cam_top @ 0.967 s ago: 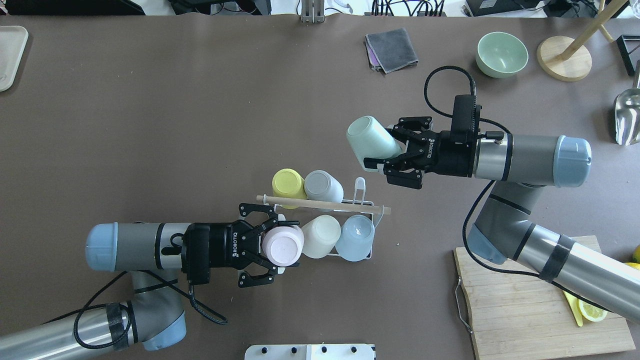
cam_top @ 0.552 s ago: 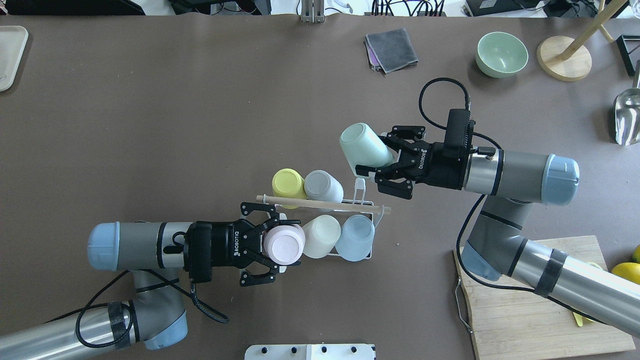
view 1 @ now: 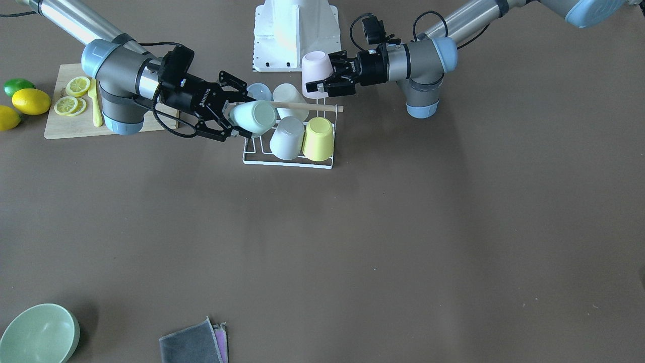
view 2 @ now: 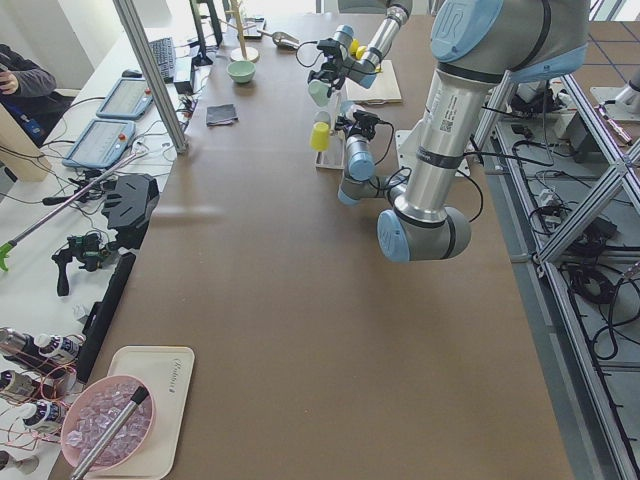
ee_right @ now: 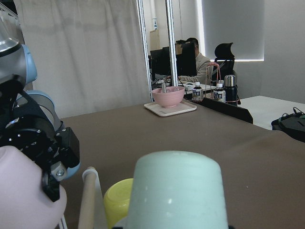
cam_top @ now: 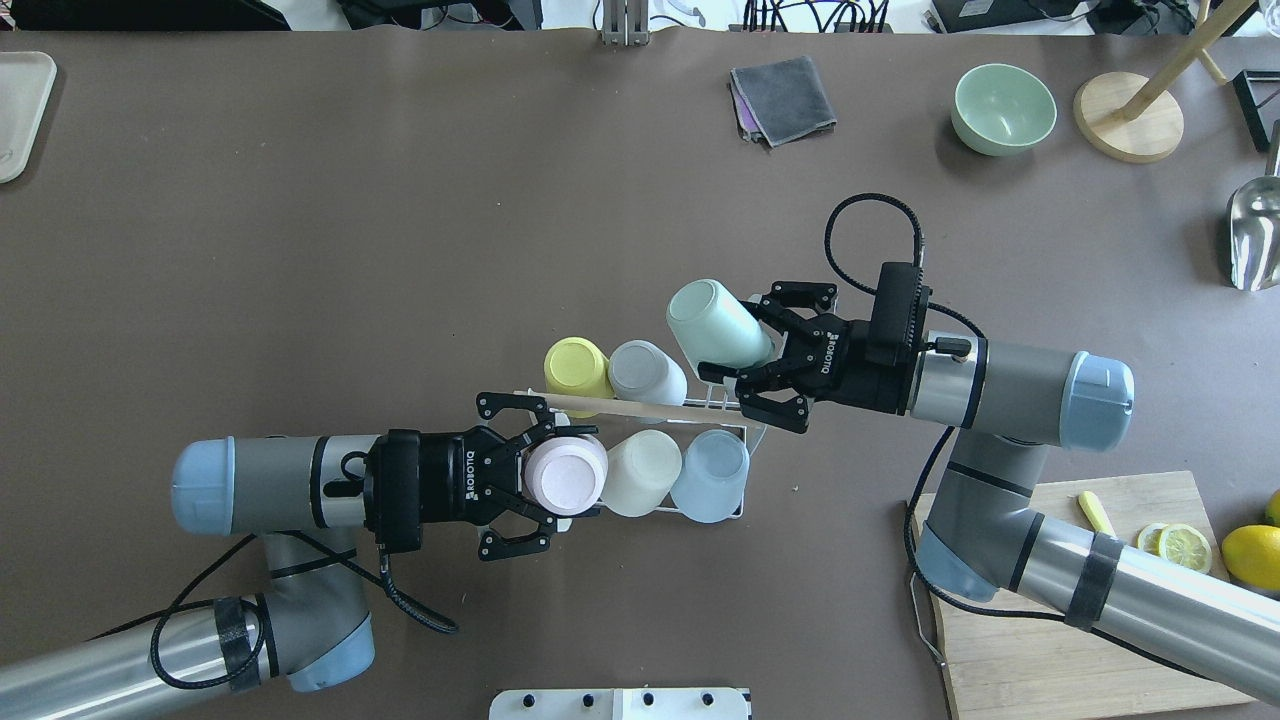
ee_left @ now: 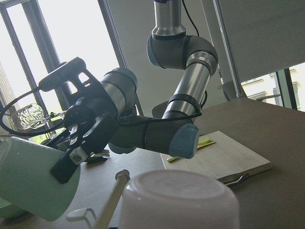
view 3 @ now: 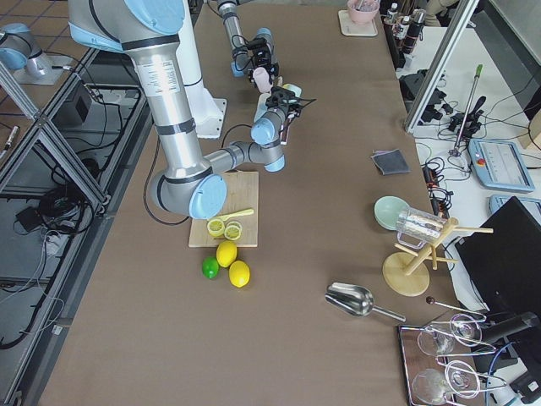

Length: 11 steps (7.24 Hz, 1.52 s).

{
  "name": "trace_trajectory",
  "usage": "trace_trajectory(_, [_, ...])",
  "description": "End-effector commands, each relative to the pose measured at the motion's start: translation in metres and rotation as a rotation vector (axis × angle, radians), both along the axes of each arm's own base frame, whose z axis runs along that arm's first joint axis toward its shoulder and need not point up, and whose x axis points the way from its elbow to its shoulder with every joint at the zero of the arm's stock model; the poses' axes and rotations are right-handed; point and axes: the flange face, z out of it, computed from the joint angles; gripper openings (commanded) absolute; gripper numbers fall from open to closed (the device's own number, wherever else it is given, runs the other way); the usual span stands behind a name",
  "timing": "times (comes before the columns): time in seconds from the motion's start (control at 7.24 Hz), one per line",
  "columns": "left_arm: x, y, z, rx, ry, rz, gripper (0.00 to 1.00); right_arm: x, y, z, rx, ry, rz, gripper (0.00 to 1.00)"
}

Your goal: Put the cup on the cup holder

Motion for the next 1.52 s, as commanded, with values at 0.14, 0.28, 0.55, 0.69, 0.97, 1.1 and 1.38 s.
trace_trajectory(0.14, [0.0, -0.001, 0.002, -0.005, -0.004, -0.002, 0.53, 0.0, 0.003, 0.007, 0.012, 0.016, 0.008, 0.31])
trace_trajectory(0.28, [0.0, -0.002, 0.003, -0.007, -0.006, -0.007, 0.53, -0.003, 0.007, 0.007, 0.031, 0.023, 0.01, 0.31])
trace_trajectory(0.55, [0.003, -0.005, 0.008, -0.018, -0.015, -0.017, 0.54, -0.006, 0.011, 0.008, 0.034, 0.025, 0.005, 0.31])
trace_trajectory(0.69, [0.003, -0.005, 0.008, -0.019, -0.013, -0.018, 0.54, -0.003, 0.009, 0.007, 0.035, 0.025, 0.008, 0.31])
trace_trajectory(0.97, [0.002, -0.006, 0.008, -0.04, -0.01, -0.003, 0.98, 0.007, 0.015, 0.016, 0.03, 0.032, 0.007, 0.43])
trace_trajectory(1.1, [0.002, -0.005, 0.007, -0.054, -0.007, 0.009, 0.98, 0.008, 0.019, 0.022, 0.023, 0.041, 0.001, 0.54])
trace_trajectory(1.38, [0.002, -0.005, 0.007, -0.055, -0.007, 0.009, 0.98, 0.005, 0.024, 0.022, 0.016, 0.037, -0.012, 1.0])
